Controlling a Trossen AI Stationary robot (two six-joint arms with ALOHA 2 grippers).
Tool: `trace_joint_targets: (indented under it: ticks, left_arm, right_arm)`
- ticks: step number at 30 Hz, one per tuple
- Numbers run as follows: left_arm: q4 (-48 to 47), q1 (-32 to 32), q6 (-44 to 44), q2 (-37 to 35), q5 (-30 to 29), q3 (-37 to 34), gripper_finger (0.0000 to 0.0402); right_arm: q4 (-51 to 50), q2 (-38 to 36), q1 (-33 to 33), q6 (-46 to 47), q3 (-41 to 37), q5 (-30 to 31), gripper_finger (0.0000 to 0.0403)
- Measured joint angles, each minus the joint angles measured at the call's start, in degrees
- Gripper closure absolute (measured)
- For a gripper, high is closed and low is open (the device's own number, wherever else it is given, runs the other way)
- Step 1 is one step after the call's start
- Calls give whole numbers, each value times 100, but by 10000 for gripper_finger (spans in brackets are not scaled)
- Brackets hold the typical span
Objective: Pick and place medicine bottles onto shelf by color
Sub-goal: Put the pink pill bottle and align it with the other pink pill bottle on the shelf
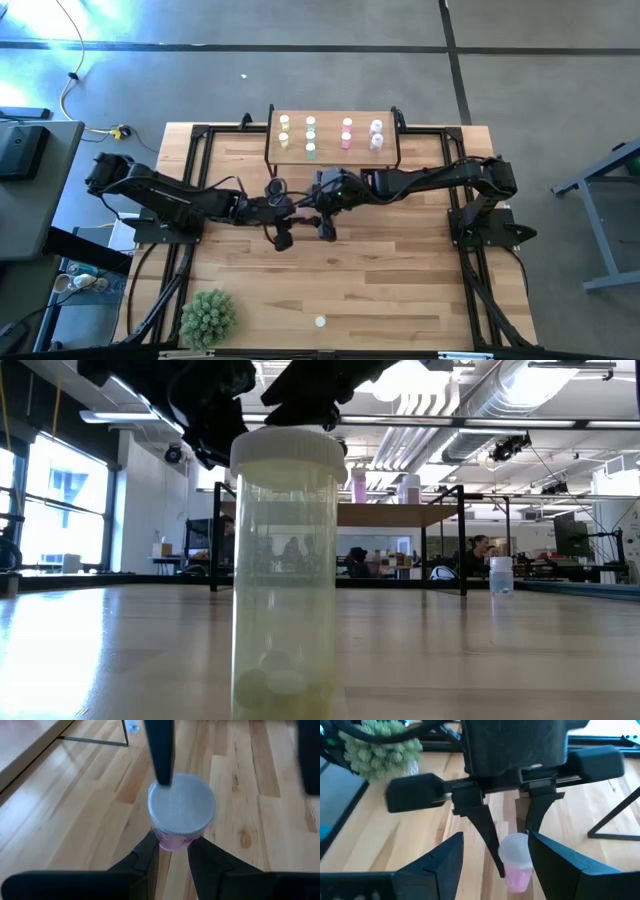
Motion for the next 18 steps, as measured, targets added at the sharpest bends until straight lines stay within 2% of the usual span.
trace_joint_targets:
  ticks: [3,7,18]
  left_arm:
    - [14,0,0,109,-2,111,318]
    - [2,0,-6,170,-2,204,318]
    - [164,0,-63,164,-43,221,318]
  right_arm:
    - [-59,-1,5,-64,-2,15,189]
    - [-112,-4,5,-274,-2,420,189]
    - [-312,-11,5,-410,-7,378,190]
